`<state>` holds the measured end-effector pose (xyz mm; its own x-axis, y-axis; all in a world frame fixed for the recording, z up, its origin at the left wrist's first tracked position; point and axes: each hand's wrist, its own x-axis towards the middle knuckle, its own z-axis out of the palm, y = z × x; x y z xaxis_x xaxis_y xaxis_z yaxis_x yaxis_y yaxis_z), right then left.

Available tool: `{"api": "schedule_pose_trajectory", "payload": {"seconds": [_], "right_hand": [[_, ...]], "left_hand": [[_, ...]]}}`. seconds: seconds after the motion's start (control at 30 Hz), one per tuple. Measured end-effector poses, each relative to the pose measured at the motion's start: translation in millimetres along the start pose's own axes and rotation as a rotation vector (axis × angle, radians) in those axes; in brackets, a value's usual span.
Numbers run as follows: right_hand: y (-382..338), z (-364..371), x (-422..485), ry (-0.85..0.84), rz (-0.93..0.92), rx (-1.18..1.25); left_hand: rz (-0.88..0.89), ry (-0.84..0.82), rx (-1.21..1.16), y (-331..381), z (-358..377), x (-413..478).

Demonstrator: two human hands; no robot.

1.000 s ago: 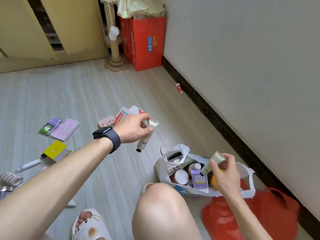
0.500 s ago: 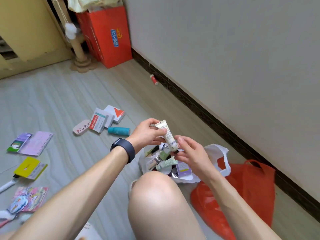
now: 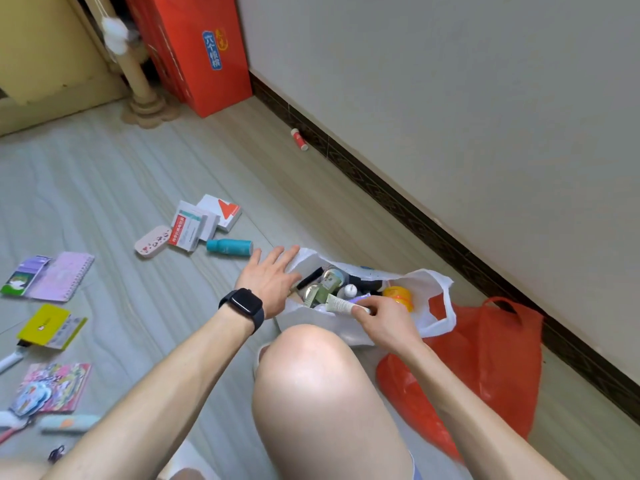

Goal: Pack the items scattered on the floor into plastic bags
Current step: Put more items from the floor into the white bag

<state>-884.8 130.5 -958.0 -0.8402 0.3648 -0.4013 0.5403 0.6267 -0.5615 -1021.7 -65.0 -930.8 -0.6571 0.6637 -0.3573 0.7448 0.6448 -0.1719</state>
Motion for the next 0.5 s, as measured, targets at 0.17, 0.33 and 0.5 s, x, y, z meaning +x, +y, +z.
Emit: {"api": "schedule_pose_trajectory", "payload": {"seconds": [0.17, 0.33, 0.5], "right_hand": [[-13, 21, 16, -0.034, -0.081, -0.049], [-3, 23, 5, -0.239, -0.135, -0.242], [-13, 3, -7, -0.245, -0.215, -0.268]], "left_hand": [[-0.096, 0.032, -0.100, -10, -7, -1], [-0.070, 0.021, -0.214, -11, -11, -10], [-0.073, -0.013, -0.352, -20, -22, -22]]}}
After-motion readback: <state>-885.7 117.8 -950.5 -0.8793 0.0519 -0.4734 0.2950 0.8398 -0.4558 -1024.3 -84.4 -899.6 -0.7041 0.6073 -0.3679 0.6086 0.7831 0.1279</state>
